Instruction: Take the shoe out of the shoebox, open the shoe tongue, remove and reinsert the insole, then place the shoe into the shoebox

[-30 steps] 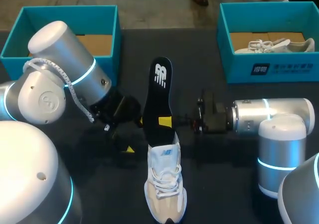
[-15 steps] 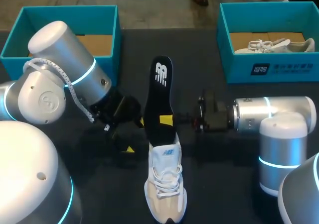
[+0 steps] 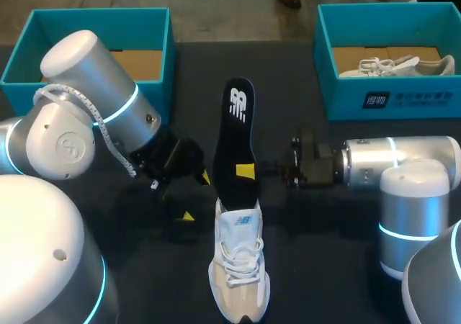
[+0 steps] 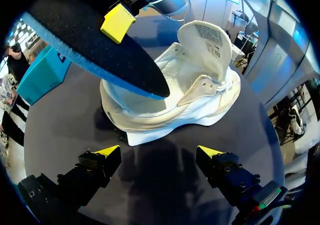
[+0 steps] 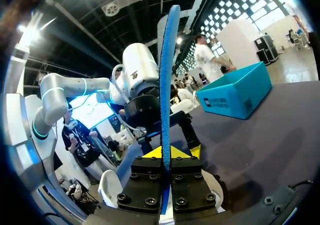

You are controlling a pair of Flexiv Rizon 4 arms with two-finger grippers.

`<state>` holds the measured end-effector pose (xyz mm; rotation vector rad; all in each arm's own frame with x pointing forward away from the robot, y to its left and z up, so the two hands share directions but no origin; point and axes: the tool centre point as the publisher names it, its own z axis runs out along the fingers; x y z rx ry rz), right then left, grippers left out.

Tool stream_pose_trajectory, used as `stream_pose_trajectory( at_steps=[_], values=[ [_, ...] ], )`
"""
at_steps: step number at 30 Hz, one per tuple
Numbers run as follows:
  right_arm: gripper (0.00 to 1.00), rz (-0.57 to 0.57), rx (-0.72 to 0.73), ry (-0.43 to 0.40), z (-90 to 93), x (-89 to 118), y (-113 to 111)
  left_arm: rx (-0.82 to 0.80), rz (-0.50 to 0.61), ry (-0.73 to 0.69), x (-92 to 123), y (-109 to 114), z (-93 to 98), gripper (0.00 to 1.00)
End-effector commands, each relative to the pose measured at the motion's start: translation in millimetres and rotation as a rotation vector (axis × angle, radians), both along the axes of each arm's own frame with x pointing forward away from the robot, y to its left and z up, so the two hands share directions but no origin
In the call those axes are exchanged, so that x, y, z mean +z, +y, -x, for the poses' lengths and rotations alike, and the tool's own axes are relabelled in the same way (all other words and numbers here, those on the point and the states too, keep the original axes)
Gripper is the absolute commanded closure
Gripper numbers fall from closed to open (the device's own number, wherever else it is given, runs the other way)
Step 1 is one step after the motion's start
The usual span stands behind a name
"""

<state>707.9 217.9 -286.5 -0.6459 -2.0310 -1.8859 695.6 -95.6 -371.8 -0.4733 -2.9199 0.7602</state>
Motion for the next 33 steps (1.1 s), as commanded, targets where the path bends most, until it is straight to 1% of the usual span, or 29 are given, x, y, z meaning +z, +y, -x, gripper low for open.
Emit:
stream_pose_trajectory(
  at_steps=[1,11,22,33],
  values=[
    [1.0,0.003,0.012,0.005,-2.1,-1.7,2.9,0.001,-0.002,-0.001,-0.7,-0.9,0.3,0.0],
    [1.0,0.0,0.027,0.021,-1.0,-8.1,7.7,0.001,-0.002,-0.001,-0.7,-0.9,0.3,0.0],
    [1.0,0.008,0.017,0.036,6.1,-14.9,2.4,0.001,-0.002,-0.001,-0.7,-0.9,0.3,0.0],
    [1.0,0.009,0.027,0.041,5.8,-14.9,3.8,0.001,-0.002,-0.001,-0.7,-0.9,0.3,0.0]
  ],
)
